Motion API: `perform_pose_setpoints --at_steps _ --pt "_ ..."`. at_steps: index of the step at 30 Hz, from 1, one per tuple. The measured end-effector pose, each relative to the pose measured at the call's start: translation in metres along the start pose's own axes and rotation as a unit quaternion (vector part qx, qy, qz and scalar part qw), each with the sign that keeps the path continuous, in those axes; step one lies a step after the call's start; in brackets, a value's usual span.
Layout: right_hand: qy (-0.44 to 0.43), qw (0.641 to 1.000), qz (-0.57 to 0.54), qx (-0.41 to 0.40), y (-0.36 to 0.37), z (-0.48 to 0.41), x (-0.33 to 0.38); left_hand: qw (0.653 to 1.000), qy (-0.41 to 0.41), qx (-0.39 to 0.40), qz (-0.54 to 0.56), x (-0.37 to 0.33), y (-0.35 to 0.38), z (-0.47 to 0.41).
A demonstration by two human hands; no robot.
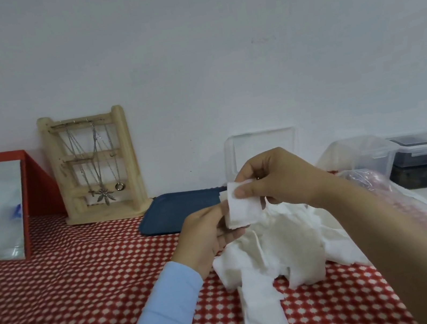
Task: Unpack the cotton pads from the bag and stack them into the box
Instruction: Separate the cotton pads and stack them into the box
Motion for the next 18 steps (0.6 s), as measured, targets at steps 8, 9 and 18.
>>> perform_pose_setpoints --at_steps 8,9,18 --pt "-0.015 0.983 0.179 -0.041 0.010 -0.007 -0.012 0.998 -0.010 0.061 0.007 -0.005 0.004 0.008" --pt "-0.014 0.982 0.186 -0.039 0.011 -0.007 -0.013 0.998 -0.004 0.066 -0.006 -0.006 0.003 0.008" --pt "0.110 0.927 0.331 0.139 -0.005 0.005 -0.014 0.998 0.022 -0.003 -0.058 -0.007 -0.014 0.003"
Point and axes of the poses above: each hand's wrist, its own z-axis away from the middle knuckle, its own y-axis out of the palm, x = y × z, the point moved 4 cm from there along -z, towards the middle knuckle, and after that the axes turned 5 degrees about -y, right-handed, at the moved point
